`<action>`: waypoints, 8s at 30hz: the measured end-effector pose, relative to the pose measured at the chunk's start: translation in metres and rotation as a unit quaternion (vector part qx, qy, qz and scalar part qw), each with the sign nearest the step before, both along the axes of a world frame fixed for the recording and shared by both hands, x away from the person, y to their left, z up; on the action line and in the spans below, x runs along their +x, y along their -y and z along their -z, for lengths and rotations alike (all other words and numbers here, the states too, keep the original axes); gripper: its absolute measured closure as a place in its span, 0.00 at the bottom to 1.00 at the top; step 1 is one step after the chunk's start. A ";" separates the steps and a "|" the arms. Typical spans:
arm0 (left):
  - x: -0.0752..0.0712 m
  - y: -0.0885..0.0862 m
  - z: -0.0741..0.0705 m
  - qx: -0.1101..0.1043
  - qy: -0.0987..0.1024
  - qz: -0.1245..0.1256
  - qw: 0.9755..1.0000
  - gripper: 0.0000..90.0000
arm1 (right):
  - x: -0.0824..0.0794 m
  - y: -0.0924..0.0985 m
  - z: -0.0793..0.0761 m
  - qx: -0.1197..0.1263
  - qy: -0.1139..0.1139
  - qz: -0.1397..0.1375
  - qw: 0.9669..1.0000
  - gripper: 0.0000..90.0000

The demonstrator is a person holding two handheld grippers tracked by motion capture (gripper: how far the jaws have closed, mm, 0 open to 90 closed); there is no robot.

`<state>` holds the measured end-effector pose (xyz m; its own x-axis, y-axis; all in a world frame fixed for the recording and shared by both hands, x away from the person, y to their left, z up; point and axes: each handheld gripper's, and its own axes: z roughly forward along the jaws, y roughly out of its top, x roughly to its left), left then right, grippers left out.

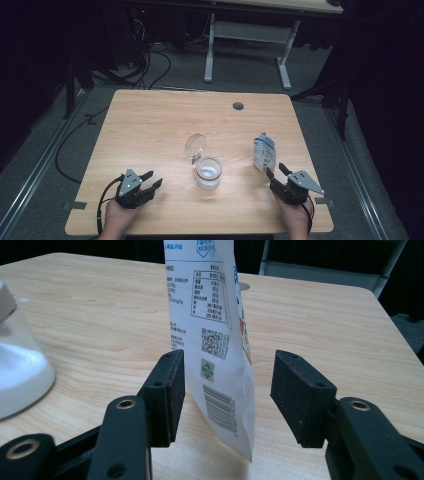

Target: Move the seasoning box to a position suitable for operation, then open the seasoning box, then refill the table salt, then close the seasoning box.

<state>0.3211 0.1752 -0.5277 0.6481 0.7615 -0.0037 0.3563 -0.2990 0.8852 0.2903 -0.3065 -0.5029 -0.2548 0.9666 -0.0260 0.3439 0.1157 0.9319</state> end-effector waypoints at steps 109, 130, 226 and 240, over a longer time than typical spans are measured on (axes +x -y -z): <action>0.048 0.079 -0.070 -0.098 -0.028 0.018 0.995 1.00 | 0.002 -0.128 0.017 -0.057 -0.054 -0.194 0.978 1.00; 0.017 0.037 -0.034 -0.073 -0.039 -0.020 0.996 0.93 | 0.004 -0.124 0.015 -0.059 -0.046 -0.182 0.980 1.00; 0.011 -0.031 -0.009 -0.027 -0.024 -0.061 0.997 0.62 | 0.008 -0.128 0.005 -0.052 -0.021 -0.171 0.984 0.77; 0.011 -0.030 -0.008 -0.027 -0.027 -0.060 0.997 0.62 | 0.004 -0.045 0.011 -0.028 -0.034 -0.076 0.996 0.68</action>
<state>0.3317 0.2053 -0.5199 0.5495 0.8317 -0.0800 0.4347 -0.2029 0.8774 0.2944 -0.2619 -0.5143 -0.4019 0.9139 -0.0570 0.3806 0.2233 0.8974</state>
